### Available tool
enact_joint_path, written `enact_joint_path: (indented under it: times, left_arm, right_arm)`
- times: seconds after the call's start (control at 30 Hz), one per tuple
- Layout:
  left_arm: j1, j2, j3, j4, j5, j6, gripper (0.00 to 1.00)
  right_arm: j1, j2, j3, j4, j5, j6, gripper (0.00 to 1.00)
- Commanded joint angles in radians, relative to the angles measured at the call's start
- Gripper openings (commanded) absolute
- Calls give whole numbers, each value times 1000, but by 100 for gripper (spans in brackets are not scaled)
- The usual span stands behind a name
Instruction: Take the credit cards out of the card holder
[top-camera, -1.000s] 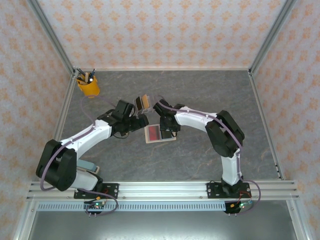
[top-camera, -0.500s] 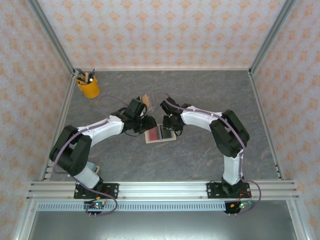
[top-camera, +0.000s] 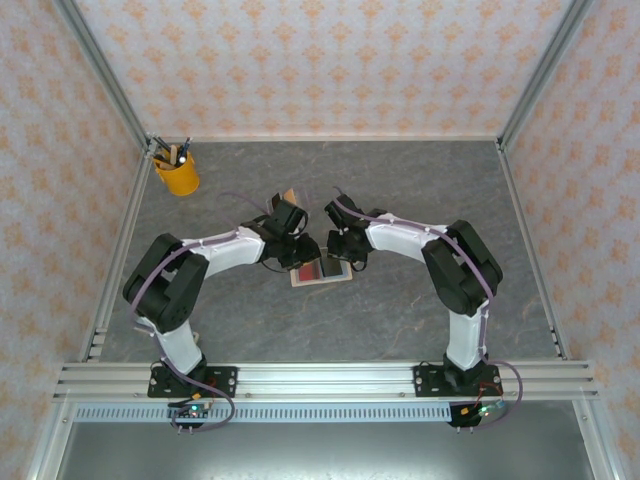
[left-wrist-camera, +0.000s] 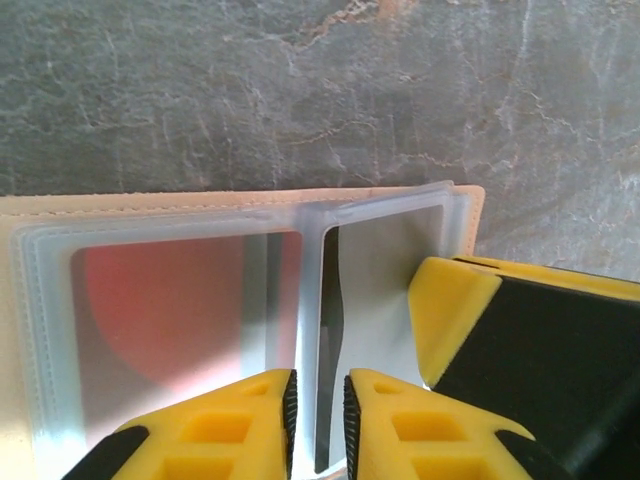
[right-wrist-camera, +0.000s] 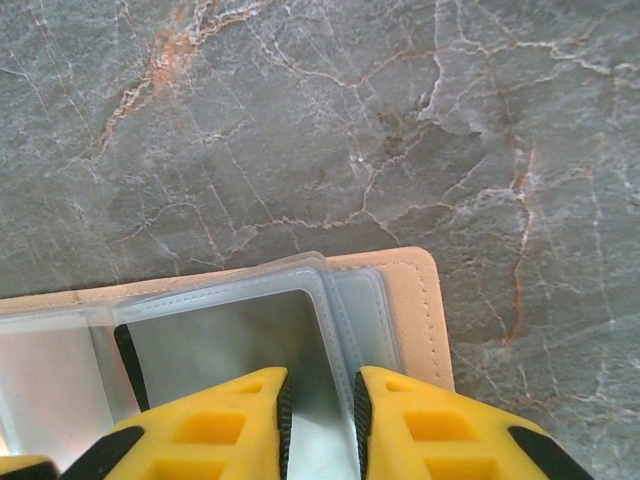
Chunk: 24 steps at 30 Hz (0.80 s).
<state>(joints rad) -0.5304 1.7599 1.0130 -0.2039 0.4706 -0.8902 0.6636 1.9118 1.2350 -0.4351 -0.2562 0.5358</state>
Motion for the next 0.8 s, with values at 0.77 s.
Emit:
enact_joint_path:
  times: [0.77]
  left_arm:
    - [-2, 43, -27, 86, 30, -26, 21]
  right_arm:
    - [-2, 16, -43, -18, -48, -10, 19]
